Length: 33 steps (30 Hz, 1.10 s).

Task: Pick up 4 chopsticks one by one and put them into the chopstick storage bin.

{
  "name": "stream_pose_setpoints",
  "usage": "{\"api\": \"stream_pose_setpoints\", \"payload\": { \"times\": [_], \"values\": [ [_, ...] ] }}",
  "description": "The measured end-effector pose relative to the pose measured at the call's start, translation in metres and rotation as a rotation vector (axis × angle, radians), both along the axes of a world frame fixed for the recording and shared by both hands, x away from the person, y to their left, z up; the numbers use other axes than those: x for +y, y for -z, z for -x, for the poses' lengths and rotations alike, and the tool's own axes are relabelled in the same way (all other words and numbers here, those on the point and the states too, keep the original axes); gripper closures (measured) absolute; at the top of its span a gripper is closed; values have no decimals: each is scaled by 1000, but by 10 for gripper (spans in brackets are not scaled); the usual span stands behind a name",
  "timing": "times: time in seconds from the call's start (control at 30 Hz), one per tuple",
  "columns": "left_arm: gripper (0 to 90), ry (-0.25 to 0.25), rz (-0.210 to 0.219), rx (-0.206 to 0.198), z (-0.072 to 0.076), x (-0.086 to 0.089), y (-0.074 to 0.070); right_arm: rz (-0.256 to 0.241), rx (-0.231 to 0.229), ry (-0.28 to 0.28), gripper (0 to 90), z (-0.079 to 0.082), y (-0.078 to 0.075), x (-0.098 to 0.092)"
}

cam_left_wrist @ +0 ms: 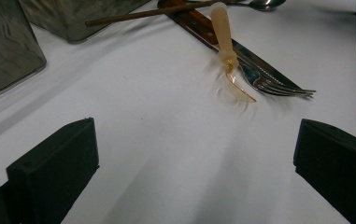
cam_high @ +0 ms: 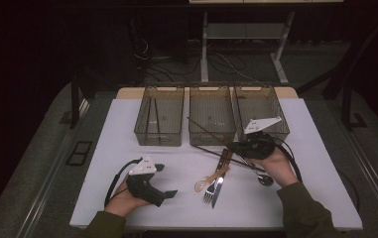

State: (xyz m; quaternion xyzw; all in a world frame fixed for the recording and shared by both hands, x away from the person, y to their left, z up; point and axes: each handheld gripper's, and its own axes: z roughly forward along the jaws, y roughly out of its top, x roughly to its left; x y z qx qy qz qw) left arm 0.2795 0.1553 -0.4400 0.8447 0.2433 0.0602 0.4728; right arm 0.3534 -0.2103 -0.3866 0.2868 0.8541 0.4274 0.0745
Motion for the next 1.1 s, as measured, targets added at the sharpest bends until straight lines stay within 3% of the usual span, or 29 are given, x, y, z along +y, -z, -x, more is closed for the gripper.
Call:
{"api": "stream_pose_setpoints", "payload": {
  "times": [0.5, 0.77, 1.1],
  "values": [
    [0, -1, 11, -8, -2, 2, 0, -42, 4, 50, 847, -27, -18, 40],
    [0, 1, 25, -7, -1, 1, 0, -37, 4, 60, 847, -43, -25, 62],
    [0, 11, 12, -8, -1, 2, 0, -51, 5, 102, 847, -59, -35, 83]
  ]
}}
